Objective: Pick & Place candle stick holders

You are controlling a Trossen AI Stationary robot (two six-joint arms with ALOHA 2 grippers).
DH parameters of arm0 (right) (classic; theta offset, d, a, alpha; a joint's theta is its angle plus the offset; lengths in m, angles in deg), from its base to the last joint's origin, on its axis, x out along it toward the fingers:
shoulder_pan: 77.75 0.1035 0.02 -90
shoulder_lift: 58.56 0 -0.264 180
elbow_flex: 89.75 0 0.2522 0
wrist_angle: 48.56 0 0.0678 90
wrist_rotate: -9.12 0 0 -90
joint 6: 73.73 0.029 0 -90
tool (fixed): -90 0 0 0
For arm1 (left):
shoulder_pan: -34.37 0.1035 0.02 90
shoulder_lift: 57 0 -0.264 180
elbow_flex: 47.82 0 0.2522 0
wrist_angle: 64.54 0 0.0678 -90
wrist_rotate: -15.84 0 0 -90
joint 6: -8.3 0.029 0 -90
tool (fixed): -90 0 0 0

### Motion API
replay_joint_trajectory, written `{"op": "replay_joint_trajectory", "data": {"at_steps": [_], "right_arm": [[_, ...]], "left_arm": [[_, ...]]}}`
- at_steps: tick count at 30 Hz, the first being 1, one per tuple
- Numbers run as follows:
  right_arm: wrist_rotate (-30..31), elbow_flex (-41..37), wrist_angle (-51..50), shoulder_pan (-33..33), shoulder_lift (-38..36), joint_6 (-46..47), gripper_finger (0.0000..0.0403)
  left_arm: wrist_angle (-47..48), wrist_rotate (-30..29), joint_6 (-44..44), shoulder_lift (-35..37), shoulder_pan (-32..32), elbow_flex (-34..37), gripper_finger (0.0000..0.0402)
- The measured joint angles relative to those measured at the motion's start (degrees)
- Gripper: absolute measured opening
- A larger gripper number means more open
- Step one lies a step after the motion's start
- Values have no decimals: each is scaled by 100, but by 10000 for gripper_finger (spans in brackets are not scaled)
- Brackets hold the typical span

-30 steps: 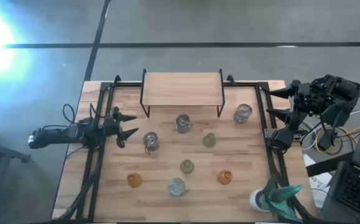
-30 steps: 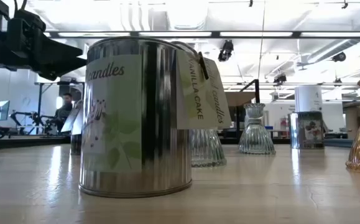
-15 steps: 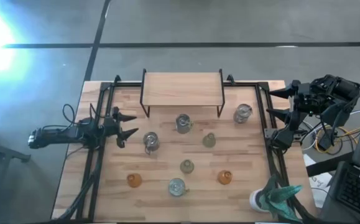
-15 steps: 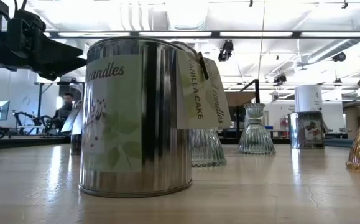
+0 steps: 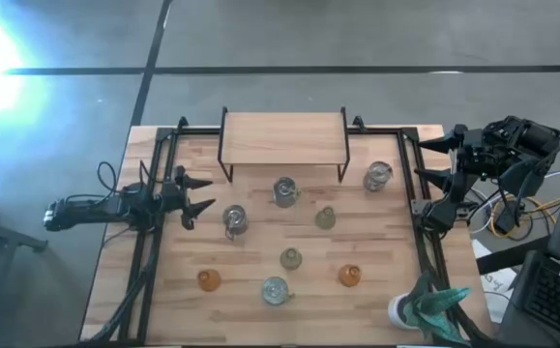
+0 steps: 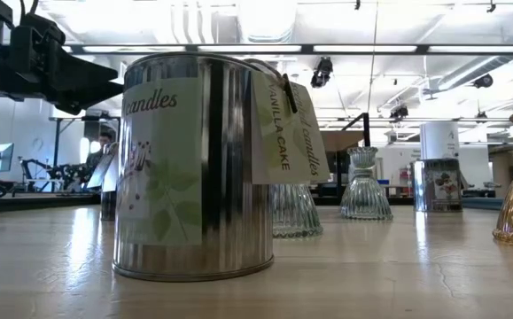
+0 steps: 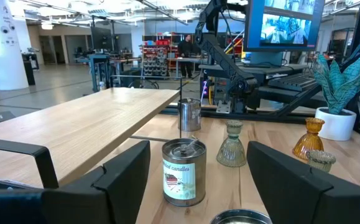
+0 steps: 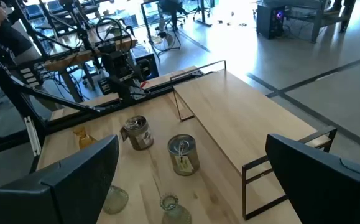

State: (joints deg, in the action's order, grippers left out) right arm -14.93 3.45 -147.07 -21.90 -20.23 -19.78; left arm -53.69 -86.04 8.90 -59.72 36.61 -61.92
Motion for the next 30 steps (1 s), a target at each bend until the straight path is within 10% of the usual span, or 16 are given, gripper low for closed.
{"op": "replay_joint_trajectory", "data": {"at_steps": [11, 16, 22, 30], "right_arm": [[2147, -2, 710, -2, 28, -26, 400], [2410, -11, 2423, -5, 485, -2261, 400], [2405, -28, 4836, -566, 1228, -4848, 400], [992, -61, 3918, -1595, 1872, -2776, 400]], "left_arm": [[-1, 0, 0, -2, -1, 0, 273], [0, 0, 0, -2, 0, 0, 273], [0, 2, 0, -2, -2, 0, 273], [-1, 2, 0, 0, -2, 0, 273]]}}
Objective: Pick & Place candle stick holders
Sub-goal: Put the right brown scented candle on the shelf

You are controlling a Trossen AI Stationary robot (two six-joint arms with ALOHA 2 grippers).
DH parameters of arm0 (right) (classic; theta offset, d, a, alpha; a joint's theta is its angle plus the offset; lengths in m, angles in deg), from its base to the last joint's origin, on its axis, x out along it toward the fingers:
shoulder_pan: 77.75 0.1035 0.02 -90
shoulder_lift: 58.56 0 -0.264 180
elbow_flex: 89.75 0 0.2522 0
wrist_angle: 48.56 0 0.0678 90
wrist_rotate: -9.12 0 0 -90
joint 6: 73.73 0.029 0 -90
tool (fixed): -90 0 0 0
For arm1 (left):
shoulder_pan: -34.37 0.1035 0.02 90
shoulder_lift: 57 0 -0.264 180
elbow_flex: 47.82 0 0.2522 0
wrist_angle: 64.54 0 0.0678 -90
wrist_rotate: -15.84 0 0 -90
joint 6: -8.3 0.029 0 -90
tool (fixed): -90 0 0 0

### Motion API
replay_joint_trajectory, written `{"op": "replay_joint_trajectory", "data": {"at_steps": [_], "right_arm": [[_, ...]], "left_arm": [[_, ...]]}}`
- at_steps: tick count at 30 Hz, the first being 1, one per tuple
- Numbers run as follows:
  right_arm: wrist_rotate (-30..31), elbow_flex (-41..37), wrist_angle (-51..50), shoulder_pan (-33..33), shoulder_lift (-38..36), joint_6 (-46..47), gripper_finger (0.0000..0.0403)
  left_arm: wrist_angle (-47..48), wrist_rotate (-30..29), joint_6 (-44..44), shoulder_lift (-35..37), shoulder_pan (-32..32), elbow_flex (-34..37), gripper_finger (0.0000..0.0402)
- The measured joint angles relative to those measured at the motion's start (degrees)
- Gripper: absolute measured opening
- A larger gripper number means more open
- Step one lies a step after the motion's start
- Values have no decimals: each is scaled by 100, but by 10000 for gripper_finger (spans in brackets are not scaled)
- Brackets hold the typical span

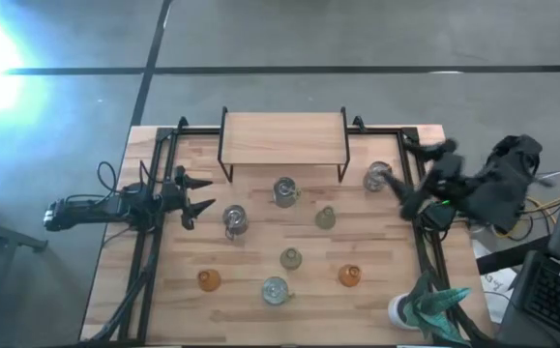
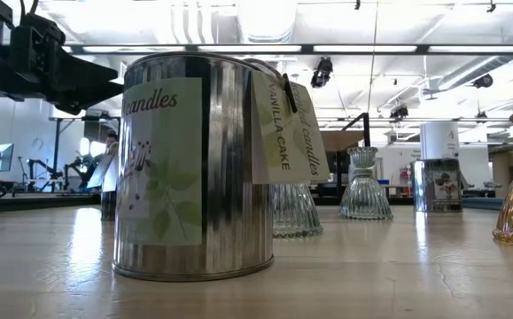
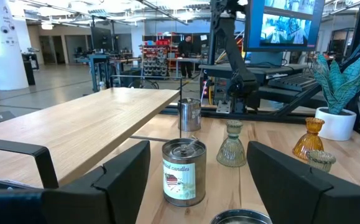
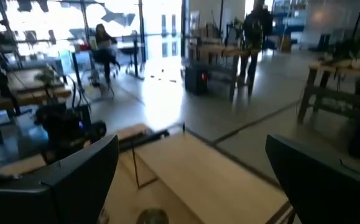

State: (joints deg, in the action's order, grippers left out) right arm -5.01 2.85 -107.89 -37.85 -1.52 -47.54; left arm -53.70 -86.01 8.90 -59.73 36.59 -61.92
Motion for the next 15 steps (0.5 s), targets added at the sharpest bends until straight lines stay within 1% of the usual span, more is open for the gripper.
{"op": "replay_joint_trajectory", "data": {"at_steps": [4, 6, 7, 9, 12, 15], "right_arm": [[-962, -7, -1377, -734, 289, 1849, 400], [-1334, -8, -1887, -1092, 483, 2477, 400], [-1425, -15, -2074, -1239, 586, 2689, 400], [-1451, -41, -2391, -1422, 795, 3018, 400], [-1252, -42, -2784, -1653, 1044, 3464, 400], [-1196, -104, -3179, -1772, 1283, 4108, 400]], "left_arm": [[1, -2, 0, -2, 2, 0, 273], [0, -1, 0, -1, 1, 0, 273], [1, -2, 0, -2, 0, 0, 273], [0, 0, 0, -2, 0, 0, 273], [1, -1, 0, 0, 2, 0, 273], [1, -1, 0, -2, 1, 0, 273]]}}
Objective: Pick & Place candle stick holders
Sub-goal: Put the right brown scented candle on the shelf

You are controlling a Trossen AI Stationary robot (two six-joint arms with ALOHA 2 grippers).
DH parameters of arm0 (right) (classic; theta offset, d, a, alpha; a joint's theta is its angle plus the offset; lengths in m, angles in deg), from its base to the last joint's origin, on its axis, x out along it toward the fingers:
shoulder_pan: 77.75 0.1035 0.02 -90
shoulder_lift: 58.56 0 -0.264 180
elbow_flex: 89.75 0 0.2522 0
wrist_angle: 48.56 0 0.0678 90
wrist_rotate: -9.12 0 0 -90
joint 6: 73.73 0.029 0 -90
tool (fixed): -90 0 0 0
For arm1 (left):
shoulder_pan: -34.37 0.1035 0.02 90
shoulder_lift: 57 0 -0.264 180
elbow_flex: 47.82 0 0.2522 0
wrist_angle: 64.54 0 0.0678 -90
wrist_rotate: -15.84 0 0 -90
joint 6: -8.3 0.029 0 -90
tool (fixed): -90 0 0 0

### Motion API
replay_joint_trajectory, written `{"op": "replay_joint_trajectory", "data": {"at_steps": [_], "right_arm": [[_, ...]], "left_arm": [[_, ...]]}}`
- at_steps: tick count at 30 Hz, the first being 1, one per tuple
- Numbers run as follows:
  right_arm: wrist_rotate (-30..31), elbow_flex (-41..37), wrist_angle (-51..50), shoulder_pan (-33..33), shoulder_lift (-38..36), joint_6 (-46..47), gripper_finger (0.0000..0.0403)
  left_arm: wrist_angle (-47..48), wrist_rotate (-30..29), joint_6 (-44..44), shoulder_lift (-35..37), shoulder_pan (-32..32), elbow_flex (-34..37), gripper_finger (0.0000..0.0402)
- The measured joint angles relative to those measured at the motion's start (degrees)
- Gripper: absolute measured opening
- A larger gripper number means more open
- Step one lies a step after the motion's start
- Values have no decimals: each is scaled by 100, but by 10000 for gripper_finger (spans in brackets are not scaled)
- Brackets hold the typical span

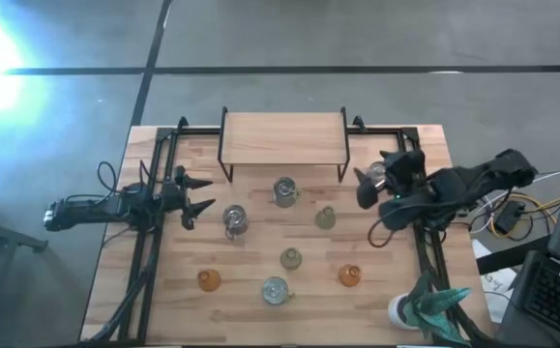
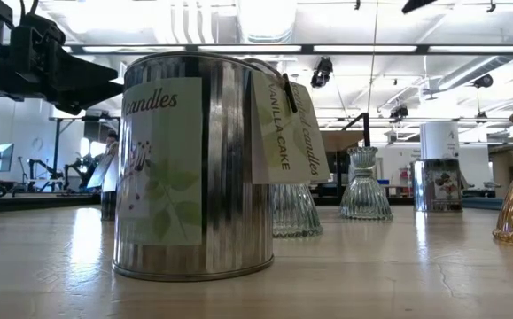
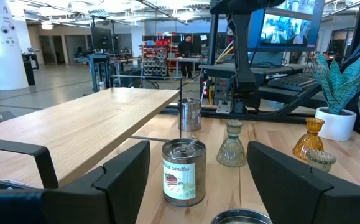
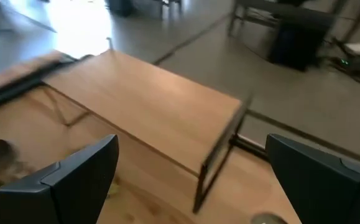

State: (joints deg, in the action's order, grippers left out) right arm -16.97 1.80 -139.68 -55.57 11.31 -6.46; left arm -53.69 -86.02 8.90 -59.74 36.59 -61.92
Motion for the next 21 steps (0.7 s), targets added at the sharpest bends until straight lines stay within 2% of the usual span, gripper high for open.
{"op": "replay_joint_trajectory", "data": {"at_steps": [7, 14, 21], "right_arm": [[-441, -505, -1289, 23, 403, 2715, 400], [-1007, -1597, -1215, 233, 421, 4058, 400], [-1285, -2607, -478, 555, 553, 5239, 400]], "left_arm": [[1, -2, 0, 1, 0, 0, 273], [1, -1, 0, 2, -1, 0, 273], [0, 0, 0, 2, -1, 0, 273]]}}
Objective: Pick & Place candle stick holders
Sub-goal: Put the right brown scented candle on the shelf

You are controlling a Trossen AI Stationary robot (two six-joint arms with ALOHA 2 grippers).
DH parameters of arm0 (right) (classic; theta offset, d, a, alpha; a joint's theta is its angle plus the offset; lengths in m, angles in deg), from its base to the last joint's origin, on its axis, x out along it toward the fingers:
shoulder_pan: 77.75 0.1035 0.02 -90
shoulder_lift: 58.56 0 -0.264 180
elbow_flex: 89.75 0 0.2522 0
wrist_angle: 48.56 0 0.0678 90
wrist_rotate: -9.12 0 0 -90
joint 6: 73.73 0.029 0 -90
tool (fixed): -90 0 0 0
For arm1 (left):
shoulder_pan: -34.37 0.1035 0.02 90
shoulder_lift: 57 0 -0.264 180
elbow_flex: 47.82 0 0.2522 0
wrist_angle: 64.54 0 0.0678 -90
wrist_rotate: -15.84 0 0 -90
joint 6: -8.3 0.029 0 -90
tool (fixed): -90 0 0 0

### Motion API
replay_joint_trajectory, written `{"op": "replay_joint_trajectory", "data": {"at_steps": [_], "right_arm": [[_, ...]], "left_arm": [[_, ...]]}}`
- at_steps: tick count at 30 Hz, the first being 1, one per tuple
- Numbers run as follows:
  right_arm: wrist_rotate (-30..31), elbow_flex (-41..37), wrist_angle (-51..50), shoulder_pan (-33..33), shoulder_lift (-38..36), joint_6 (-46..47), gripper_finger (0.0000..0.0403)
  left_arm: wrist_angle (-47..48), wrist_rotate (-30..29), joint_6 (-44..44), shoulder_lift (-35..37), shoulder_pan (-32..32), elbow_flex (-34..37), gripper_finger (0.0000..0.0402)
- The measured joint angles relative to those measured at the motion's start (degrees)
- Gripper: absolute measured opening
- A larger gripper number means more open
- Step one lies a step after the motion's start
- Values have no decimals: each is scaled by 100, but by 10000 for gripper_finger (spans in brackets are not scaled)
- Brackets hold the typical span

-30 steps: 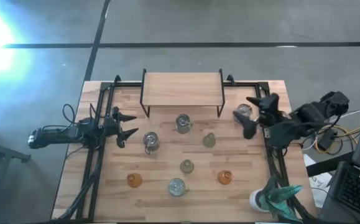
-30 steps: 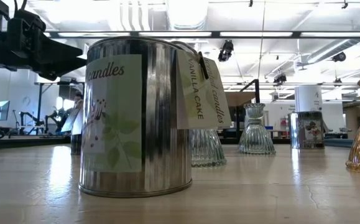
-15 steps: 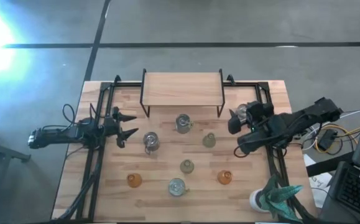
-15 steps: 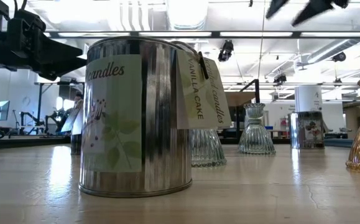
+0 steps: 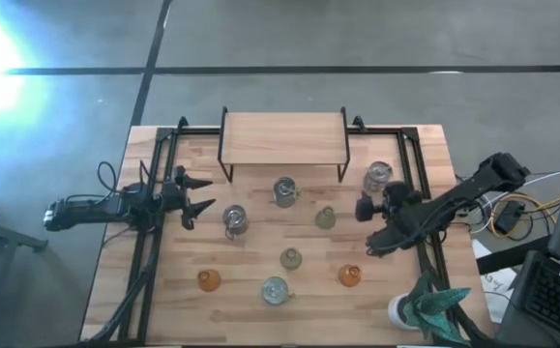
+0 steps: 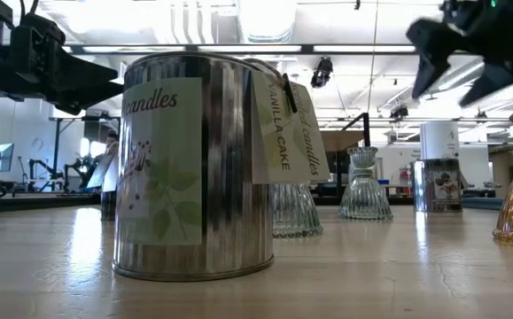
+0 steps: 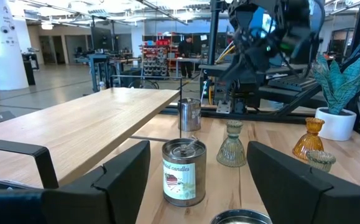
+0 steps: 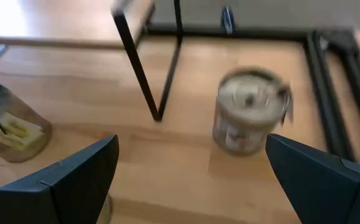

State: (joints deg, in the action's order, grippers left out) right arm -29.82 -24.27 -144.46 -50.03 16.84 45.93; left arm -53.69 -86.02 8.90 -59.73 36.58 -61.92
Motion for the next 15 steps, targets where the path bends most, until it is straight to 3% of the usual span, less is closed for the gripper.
{"op": "replay_joint_trajectory", "data": {"at_steps": [8, 15], "right_arm": [[-13, -683, 842, 39, 508, 441, 400], [-753, -1011, 909, 39, 1222, 2112, 400]], "left_arm": [[2, 0, 1, -2, 1, 0, 273], [2, 1, 0, -2, 2, 0, 273]]}}
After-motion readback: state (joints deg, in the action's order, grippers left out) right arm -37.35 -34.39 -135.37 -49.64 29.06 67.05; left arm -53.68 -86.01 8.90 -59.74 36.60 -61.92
